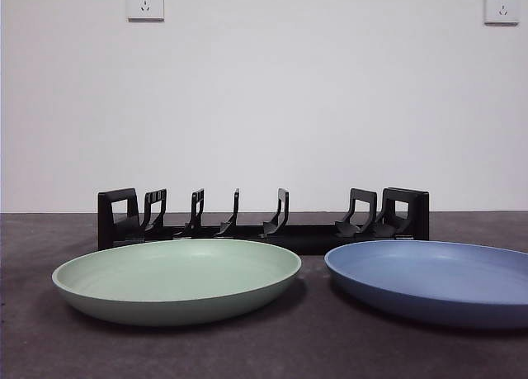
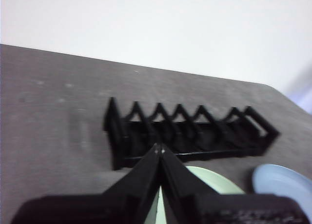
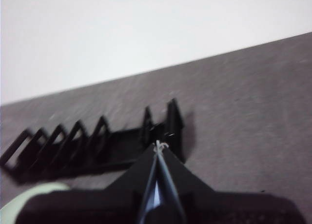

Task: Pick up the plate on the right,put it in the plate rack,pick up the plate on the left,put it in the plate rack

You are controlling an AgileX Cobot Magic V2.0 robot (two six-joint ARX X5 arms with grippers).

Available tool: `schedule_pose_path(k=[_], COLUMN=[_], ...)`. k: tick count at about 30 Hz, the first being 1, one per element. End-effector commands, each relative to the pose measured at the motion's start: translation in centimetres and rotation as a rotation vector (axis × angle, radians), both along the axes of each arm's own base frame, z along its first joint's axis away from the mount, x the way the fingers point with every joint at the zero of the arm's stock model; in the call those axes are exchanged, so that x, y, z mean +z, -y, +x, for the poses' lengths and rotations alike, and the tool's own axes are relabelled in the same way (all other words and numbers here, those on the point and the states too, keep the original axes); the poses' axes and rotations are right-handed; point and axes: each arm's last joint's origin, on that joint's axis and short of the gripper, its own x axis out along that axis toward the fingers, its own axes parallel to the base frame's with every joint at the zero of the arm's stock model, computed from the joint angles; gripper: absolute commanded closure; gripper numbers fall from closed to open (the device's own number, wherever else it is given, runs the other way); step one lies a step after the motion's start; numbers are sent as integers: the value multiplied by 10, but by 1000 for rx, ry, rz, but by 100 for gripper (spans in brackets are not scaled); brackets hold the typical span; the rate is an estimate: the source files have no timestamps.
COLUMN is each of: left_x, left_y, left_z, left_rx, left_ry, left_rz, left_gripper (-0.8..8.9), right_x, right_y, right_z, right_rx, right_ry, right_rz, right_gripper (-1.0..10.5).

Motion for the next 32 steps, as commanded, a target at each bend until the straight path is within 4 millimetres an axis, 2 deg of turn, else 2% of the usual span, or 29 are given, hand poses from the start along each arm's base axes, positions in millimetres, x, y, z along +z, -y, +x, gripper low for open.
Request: schedule_pose_path(k=[1, 6, 13, 18, 24, 25, 26, 28, 29, 30, 32], left_x=[20, 54, 86, 94, 92, 92, 92, 93, 95, 96, 98], left_y=[1, 3, 5, 7, 11, 11, 11, 12, 13, 14, 16], left_z=[2, 6, 6, 4, 4, 5, 5, 6, 7, 8, 10], left_rx=[-51, -149, -243, -281, -321, -322, -325, -359, -384, -406, -441], left_ry=[-24, -63, -139, -162, -190, -192, -193, -190, -187, -183, -173], left_rz=[-3, 38, 128, 158, 159, 159, 158, 144, 137, 131, 137], left_gripper=[820, 820, 820, 820, 811, 767, 653, 234, 149, 150, 152], right_x=[22, 55, 85, 95, 95, 95, 95, 95, 96, 96, 95], right_y=[-2, -4, -5, -6, -6, -6, -6, -7, -7, -8, -8], right_z=[3, 10, 15, 18, 18, 18, 18, 18, 18, 18, 18], right_rx=[69, 164, 265, 297, 308, 310, 315, 343, 352, 352, 350], right_ry=[-36, -142, -278, -333, -348, -348, -347, -342, -342, -346, -350], right_rz=[-67, -141, -208, -232, -230, -229, -226, -210, -198, -187, -182], right_gripper=[956, 956, 956, 956, 945, 934, 872, 577, 448, 380, 379])
